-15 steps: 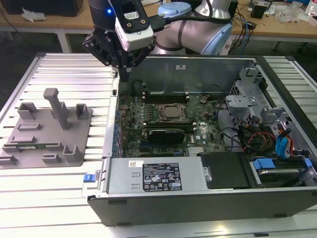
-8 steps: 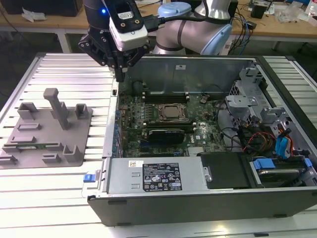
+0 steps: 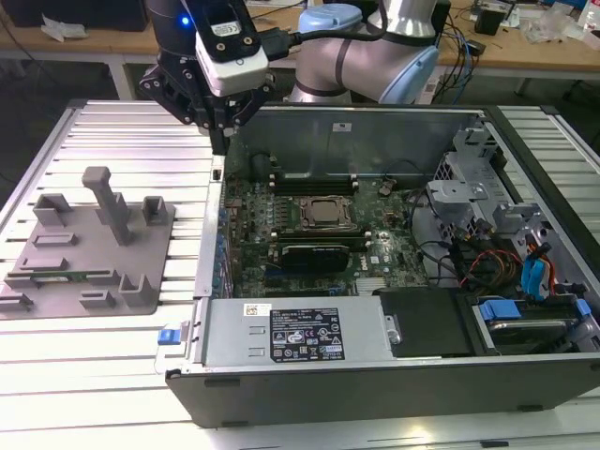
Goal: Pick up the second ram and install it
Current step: 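Reach for the second ram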
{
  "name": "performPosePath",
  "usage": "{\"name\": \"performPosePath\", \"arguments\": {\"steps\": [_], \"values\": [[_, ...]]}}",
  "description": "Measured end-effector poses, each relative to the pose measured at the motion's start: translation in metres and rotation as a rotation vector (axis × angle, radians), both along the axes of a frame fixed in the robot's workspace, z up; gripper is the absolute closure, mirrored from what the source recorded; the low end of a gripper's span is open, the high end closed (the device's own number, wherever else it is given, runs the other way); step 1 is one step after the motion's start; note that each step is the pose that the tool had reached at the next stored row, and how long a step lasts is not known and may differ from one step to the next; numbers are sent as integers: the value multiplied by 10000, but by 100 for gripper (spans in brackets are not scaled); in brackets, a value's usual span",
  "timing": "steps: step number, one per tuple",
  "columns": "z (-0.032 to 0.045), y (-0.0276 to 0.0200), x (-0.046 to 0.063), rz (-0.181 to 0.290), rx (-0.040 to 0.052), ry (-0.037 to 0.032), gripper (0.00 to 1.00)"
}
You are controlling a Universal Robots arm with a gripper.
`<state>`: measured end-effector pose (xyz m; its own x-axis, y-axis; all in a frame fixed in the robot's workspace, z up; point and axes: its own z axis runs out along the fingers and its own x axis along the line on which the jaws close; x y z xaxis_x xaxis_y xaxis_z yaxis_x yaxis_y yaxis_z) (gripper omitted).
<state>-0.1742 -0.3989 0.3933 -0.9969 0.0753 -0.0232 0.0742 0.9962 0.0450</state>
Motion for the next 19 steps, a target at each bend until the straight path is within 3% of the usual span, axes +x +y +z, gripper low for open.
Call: {"name": "performPosePath", "arguments": {"steps": [19], "values": [[-1,0,-292,0,0,-1,92]]}}
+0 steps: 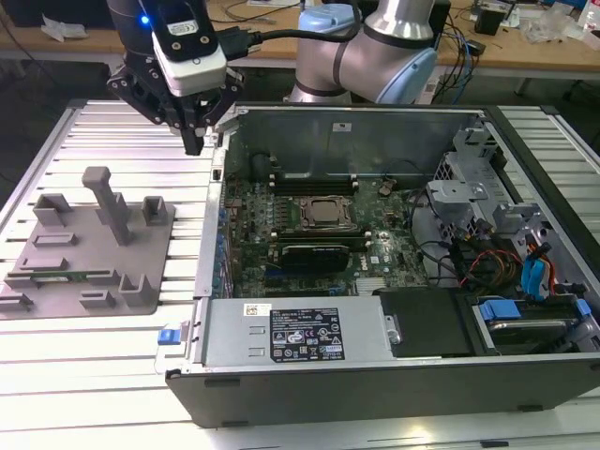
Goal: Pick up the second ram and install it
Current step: 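Reach for the second ram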
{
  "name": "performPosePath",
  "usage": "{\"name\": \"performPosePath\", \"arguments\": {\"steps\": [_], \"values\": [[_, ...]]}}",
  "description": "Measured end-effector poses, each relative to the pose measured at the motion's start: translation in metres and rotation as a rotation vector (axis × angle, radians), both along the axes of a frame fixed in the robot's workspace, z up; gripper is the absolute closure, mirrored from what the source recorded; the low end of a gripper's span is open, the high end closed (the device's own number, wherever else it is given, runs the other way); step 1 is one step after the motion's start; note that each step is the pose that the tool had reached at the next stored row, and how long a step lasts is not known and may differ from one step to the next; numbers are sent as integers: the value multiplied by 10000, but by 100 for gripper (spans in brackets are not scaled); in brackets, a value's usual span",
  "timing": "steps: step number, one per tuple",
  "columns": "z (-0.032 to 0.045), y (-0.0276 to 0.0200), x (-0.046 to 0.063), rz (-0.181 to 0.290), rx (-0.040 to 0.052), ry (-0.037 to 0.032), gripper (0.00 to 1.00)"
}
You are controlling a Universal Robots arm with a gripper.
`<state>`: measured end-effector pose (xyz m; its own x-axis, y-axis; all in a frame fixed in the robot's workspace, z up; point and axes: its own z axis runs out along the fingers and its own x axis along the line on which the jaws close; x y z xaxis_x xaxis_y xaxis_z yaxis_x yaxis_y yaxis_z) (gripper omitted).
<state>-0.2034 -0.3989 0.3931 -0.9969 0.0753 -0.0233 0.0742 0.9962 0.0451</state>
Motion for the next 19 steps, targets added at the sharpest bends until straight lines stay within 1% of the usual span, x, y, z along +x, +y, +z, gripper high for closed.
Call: {"name": "performPosePath", "arguments": {"steps": [7,11,16,19], "values": [[-2,0,-121,0,0,1,92],[-19,0,-274,0,0,0,92],[-39,0,-343,-1,-1,1,92],[-71,0,-400,1,-5,1,92]]}}
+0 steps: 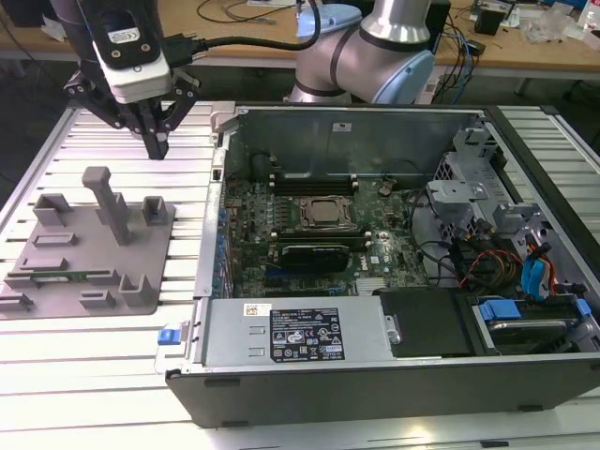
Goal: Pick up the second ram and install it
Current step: 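Reach for the second ram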
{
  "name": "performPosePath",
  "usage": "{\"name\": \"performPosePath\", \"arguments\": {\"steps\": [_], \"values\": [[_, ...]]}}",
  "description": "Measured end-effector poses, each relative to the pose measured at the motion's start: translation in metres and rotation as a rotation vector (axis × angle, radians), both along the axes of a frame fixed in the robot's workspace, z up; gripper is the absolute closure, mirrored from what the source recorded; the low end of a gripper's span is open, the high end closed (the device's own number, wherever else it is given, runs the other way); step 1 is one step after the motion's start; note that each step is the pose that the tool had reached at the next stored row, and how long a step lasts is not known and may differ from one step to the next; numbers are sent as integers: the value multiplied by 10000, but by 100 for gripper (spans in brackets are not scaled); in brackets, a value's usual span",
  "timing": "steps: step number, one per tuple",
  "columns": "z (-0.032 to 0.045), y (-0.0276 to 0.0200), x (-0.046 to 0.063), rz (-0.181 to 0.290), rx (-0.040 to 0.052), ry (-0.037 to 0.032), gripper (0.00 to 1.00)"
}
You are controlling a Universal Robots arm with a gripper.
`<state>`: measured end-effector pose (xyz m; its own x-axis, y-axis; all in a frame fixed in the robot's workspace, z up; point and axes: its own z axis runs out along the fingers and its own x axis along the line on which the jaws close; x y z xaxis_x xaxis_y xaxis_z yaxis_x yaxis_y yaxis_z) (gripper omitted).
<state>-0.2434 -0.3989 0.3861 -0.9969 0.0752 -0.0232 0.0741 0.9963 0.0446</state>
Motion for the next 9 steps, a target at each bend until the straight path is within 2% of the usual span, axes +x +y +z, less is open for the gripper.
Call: {"name": "performPosePath", "arguments": {"steps": [6,9], "values": [[-75,0,-178,-1,1,-1,92],[-95,0,-224,0,0,-1,92]]}}
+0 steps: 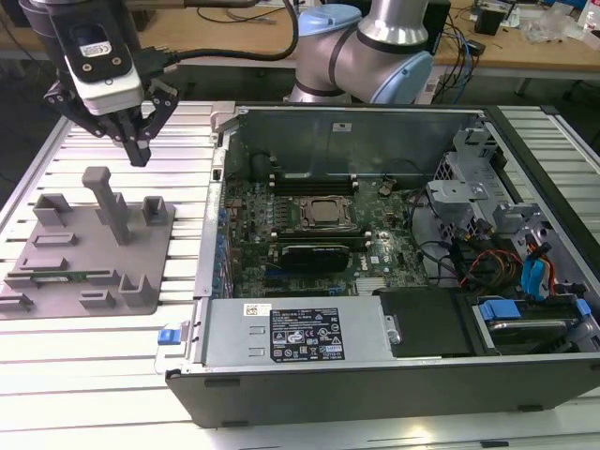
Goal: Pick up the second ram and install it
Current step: 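Reach for the second ram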
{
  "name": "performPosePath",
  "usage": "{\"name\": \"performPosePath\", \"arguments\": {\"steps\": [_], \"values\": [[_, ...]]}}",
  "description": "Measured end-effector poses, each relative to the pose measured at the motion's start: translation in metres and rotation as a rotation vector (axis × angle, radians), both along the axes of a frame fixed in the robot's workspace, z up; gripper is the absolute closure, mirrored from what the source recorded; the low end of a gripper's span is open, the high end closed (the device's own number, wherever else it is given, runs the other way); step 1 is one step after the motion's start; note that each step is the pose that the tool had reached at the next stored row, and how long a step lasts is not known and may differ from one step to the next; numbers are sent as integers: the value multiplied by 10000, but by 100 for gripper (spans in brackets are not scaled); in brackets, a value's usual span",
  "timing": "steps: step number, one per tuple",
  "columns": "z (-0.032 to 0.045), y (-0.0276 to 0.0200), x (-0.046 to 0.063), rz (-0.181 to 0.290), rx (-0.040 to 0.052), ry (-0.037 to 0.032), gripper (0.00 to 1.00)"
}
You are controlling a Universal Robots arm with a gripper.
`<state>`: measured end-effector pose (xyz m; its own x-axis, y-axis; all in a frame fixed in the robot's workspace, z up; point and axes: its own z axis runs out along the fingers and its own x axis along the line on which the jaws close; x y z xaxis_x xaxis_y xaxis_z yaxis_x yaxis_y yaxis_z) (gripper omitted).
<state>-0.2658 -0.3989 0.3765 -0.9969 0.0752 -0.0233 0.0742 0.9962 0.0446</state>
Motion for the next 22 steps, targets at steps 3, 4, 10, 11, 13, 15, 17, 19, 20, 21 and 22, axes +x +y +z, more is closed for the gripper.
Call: {"name": "performPosePath", "arguments": {"steps": [3,4,10,11,13,15,17,19,20,21,22], "values": [[-36,-1,-116,-1,0,-1,92],[-48,-1,-157,-1,1,0,92],[-98,-4,-358,-1,0,0,92],[-103,-5,-388,0,1,0,92],[-114,-7,-458,1,0,0,92],[-121,-8,-520,0,1,0,92],[-126,-9,-561,0,0,0,92],[-132,-12,-596,-1,0,0,92],[-137,-14,-612,0,1,0,92],[-143,-18,-630,-1,0,0,92],[-149,-21,-645,-1,1,-1,92]]}}
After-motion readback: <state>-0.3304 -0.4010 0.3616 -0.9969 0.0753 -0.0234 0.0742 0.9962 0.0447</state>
